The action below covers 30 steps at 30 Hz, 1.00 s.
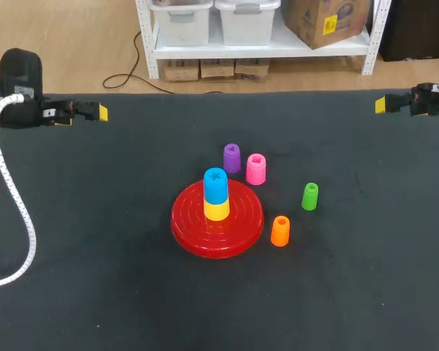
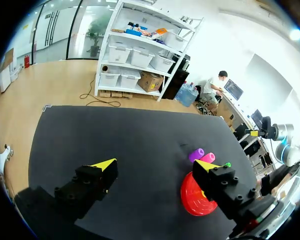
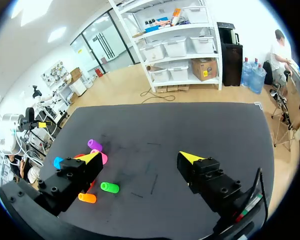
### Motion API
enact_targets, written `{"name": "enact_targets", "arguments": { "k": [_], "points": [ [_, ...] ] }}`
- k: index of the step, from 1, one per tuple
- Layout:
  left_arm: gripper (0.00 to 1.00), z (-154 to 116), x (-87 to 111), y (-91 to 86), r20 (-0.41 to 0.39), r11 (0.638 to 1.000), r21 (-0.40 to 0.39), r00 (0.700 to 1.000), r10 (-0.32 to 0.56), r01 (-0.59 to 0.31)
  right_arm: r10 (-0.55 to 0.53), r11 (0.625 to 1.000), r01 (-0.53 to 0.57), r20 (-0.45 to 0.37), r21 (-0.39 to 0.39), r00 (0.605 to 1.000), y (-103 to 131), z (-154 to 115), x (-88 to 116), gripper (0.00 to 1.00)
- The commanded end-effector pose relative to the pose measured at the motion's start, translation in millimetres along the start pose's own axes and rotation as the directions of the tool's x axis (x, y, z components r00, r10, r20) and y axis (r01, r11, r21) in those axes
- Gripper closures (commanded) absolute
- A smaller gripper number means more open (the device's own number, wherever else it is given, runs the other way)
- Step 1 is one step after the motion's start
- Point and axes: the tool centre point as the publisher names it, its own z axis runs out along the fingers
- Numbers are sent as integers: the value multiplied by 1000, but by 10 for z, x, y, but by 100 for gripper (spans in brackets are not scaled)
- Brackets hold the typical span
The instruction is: Pick up and stack the cylinders on the red base in this order: pink,purple,orange,green
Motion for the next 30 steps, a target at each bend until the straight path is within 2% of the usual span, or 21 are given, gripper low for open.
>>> {"name": "enact_targets", "arguments": {
  "k": [1, 3, 5, 11, 12, 16, 19, 21, 25, 30],
  "points": [
    [0, -1, -4, -14, -3, 1000, -6, 1000, -2, 2, 0, 1000, 0, -1, 0, 1000, -2, -2, -1, 0],
    [0, 12, 12, -24, 17, 999, 25, 1000, 24, -24, 0, 1000, 0, -1, 0, 1000, -2, -2, -1, 0],
    [0, 12, 36, -62, 17, 990, 72, 993, 118, -119, 0, 1000, 0, -1, 0, 1000, -2, -2, -1, 0],
    [0, -87, 205, -172, 130, 941, 196, 958, 255, -277, 0, 1000, 0, -1, 0, 1000, -2, -2, -1, 0],
    [0, -99, 227, -194, 129, 932, 206, 952, 276, -298, 0, 1000, 0, -1, 0, 1000, -2, -2, -1, 0],
    [0, -177, 361, -272, 201, 862, 280, 904, 378, -423, 0, 1000, 0, -1, 0, 1000, -2, -2, -1, 0],
    [0, -208, 450, -282, 206, 818, 319, 878, 433, -478, 0, 1000, 0, -1, 0, 1000, -2, -2, -1, 0],
    [0, -219, 476, -312, 228, 778, 329, 844, 485, -536, 0, 1000, 0, -1, 0, 1000, -2, -2, -1, 0],
    [0, -194, 498, -341, 191, 732, 365, 816, 546, -575, 0, 1000, 0, -1, 0, 1000, -2, -2, -1, 0],
    [0, -112, 471, -356, 177, 696, 394, 792, 584, -601, 0, 1000, 0, -1, 0, 1000, -2, -2, -1, 0]
  ]
}}
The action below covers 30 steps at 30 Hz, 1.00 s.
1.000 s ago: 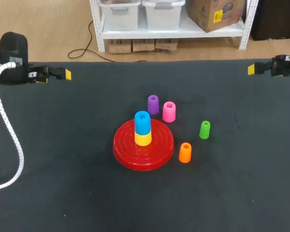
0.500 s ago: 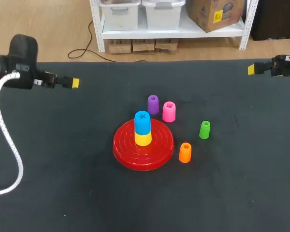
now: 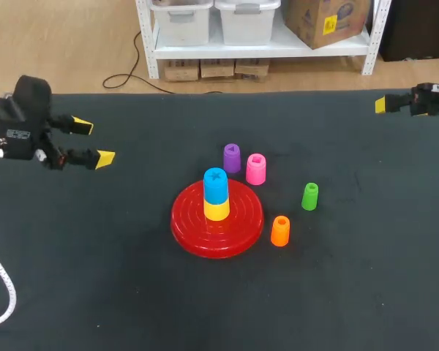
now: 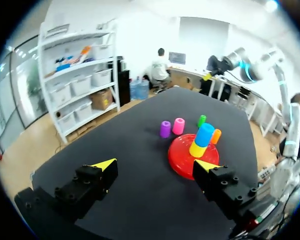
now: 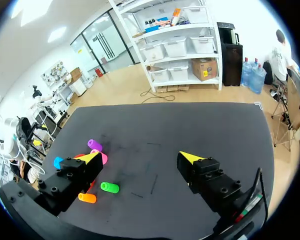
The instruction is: Pick up and stack the cylinders on the red base in this order: pink,purple,orange,green
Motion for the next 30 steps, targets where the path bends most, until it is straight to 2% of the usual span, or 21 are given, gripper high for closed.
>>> {"name": "enact_targets", "arguments": {
  "k": [1, 6, 10, 14, 20, 26, 30],
  "points": [
    [0, 52, 3, 65, 87, 983, 179, 996, 17, -32, 0, 1000, 0, -1, -1, 1000, -2, -2, 0, 0],
    [0, 113, -13, 23, 91, 965, 253, 995, 49, -71, 0, 1000, 0, -1, -1, 1000, -2, -2, 0, 0],
    [0, 115, 20, -2, 63, 957, 277, 996, 71, -85, 0, 1000, 0, -1, -1, 1000, -2, -2, 0, 0],
    [0, 94, 78, -14, 32, 961, 264, 997, 74, -80, 0, 1000, 0, -1, -1, 1000, -2, -2, 0, 0],
    [0, 70, 130, -27, -16, 960, 249, 991, 132, -124, 0, 1000, 0, -1, -1, 1000, -2, -2, 0, 0],
    [0, 35, 152, -40, -52, 972, 203, 990, 132, -119, 0, 1000, 0, -1, -1, 1000, -2, -2, 0, 0],
    [0, 24, 158, -45, -59, 981, 174, 993, 100, -88, 0, 1000, 0, -1, -1, 1000, -2, -2, 0, 0]
  ]
}}
